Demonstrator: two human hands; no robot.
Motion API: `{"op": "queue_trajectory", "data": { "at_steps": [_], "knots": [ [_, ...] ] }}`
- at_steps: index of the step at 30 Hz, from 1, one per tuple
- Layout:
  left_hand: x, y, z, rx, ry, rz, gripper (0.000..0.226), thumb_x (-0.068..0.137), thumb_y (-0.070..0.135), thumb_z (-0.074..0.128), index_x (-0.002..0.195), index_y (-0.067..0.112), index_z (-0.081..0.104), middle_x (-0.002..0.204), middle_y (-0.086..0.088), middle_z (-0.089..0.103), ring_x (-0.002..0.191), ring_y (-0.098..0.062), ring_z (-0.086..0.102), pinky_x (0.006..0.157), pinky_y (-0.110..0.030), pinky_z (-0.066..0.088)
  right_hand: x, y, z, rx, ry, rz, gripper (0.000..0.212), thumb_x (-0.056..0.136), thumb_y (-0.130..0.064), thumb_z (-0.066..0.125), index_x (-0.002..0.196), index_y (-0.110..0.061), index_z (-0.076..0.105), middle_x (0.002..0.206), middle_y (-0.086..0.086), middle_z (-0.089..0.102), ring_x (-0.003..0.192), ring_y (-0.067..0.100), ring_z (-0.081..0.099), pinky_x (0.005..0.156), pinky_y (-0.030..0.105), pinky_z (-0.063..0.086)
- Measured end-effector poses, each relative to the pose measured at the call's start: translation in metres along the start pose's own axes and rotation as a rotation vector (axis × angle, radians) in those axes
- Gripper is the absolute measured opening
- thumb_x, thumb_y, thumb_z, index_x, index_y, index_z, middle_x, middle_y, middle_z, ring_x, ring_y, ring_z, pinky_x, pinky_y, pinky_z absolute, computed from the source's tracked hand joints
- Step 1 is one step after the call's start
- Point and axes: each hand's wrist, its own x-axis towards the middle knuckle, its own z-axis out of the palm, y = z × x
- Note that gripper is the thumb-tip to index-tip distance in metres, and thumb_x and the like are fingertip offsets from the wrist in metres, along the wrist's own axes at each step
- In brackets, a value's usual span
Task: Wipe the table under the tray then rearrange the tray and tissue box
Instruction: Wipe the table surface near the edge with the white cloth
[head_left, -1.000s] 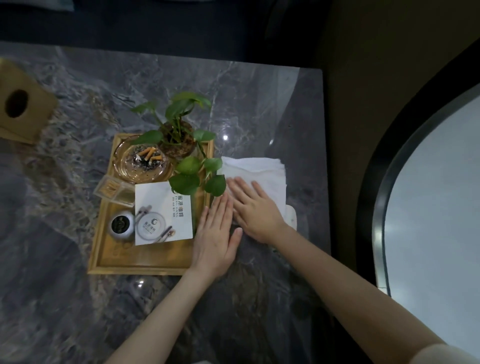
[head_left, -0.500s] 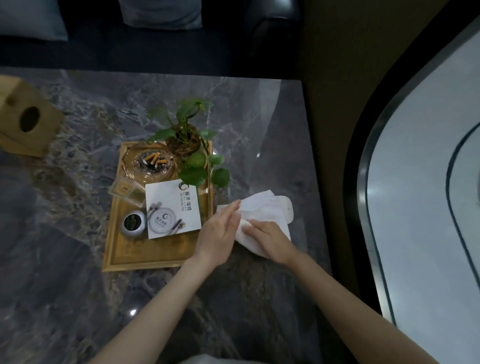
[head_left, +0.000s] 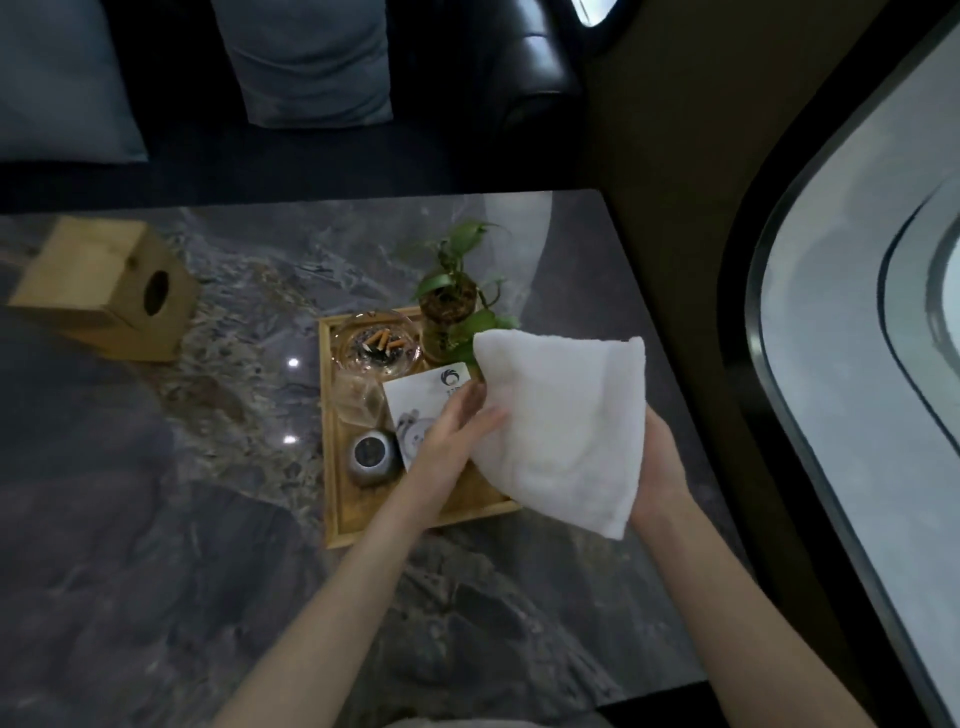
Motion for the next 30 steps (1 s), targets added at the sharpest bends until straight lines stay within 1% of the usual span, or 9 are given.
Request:
{"op": "queue_trajectory", "data": {
  "at_steps": [3,6,12,16,19,24,27,29,30],
  "knots": [
    [-0.015,0.008,-0.038,-0.134,-0.103,-0.081,0.051,0.070,0.050,0.067,0.116,0.027,0.059,0.121,0.003,0.064,0.114,-0.020,0.057,0.093,-0.036,0.047,-0.002,0.028,0.033,-0.027,-0.042,-0.026,0.029,0.085,-0.040,0.051,0.082,-0.024,0.074,0.077,-0.009,0.076,0.080,0.019,0.069,0.064,0.023,0.057],
    [-0.035,0.013,-0.082,-0.237,-0.146,-0.077,0.035,0.073,0.046,0.063,0.103,0.030,0.069,0.111,0.006,0.070,0.106,-0.016,0.063,0.078,-0.029,0.055,0.006,0.060,0.059,-0.018,-0.073,0.070,0.047,0.087,-0.055,0.040,0.102,-0.023,0.071,0.100,-0.002,0.074,0.094,0.019,0.069,0.079,0.032,0.057],
    [-0.076,0.020,-0.158,-0.278,-0.095,-0.126,0.030,0.081,0.026,0.054,0.107,0.016,0.066,0.105,-0.003,0.072,0.097,-0.018,0.067,0.071,-0.028,0.057,0.031,0.117,0.091,-0.081,-0.175,0.208,0.063,0.084,-0.068,0.032,0.119,-0.024,0.062,0.117,0.004,0.068,0.104,0.025,0.064,0.094,0.040,0.047],
    [-0.095,0.030,-0.185,-0.235,0.073,-0.105,0.033,0.085,0.011,0.051,0.118,0.011,0.056,0.108,-0.007,0.069,0.092,-0.020,0.068,0.078,-0.033,0.057,0.048,0.150,0.105,-0.130,-0.175,0.267,0.066,0.076,-0.067,0.043,0.121,-0.022,0.060,0.130,0.007,0.059,0.120,0.028,0.054,0.108,0.042,0.034],
    [-0.106,0.042,-0.200,-0.241,0.098,-0.024,0.030,0.086,0.008,0.051,0.112,0.022,0.058,0.104,0.000,0.072,0.090,-0.019,0.069,0.070,-0.029,0.059,0.061,0.169,0.113,-0.182,-0.143,0.316,0.058,0.078,-0.062,0.046,0.108,-0.017,0.069,0.114,0.008,0.070,0.107,0.027,0.064,0.093,0.038,0.047],
    [-0.109,0.058,-0.216,-0.262,0.054,0.041,0.042,0.073,0.017,0.062,0.111,0.031,0.055,0.103,0.005,0.073,0.096,-0.020,0.068,0.070,-0.030,0.059,0.075,0.194,0.124,-0.315,-0.095,0.451,0.066,0.086,-0.060,0.035,0.116,-0.007,0.060,0.103,0.010,0.073,0.095,0.028,0.069,0.075,0.033,0.053],
    [-0.102,0.059,-0.229,-0.296,0.078,0.035,0.050,0.070,0.020,0.065,0.117,0.032,0.052,0.107,0.003,0.071,0.097,-0.022,0.067,0.068,-0.031,0.058,0.082,0.202,0.129,-0.468,-0.034,0.410,0.033,0.087,-0.038,0.046,0.101,-0.011,0.059,0.081,0.004,0.075,0.080,0.022,0.071,0.063,0.029,0.055],
    [-0.096,0.051,-0.246,-0.332,0.129,0.009,0.049,0.072,0.019,0.064,0.118,0.031,0.053,0.113,-0.001,0.068,0.100,-0.024,0.066,0.069,-0.033,0.058,0.086,0.205,0.133,-0.520,0.026,0.366,0.018,0.085,-0.023,0.053,0.100,-0.016,0.058,0.086,0.005,0.073,0.084,0.024,0.068,0.061,0.032,0.056],
    [-0.094,0.045,-0.255,-0.344,0.160,-0.010,0.046,0.073,0.017,0.062,0.117,0.030,0.054,0.115,-0.002,0.067,0.100,-0.024,0.066,0.070,-0.033,0.059,0.091,0.207,0.133,-0.547,0.052,0.309,0.020,0.085,-0.018,0.053,0.105,-0.018,0.057,0.095,0.006,0.069,0.089,0.024,0.065,0.064,0.035,0.056]
  ]
}}
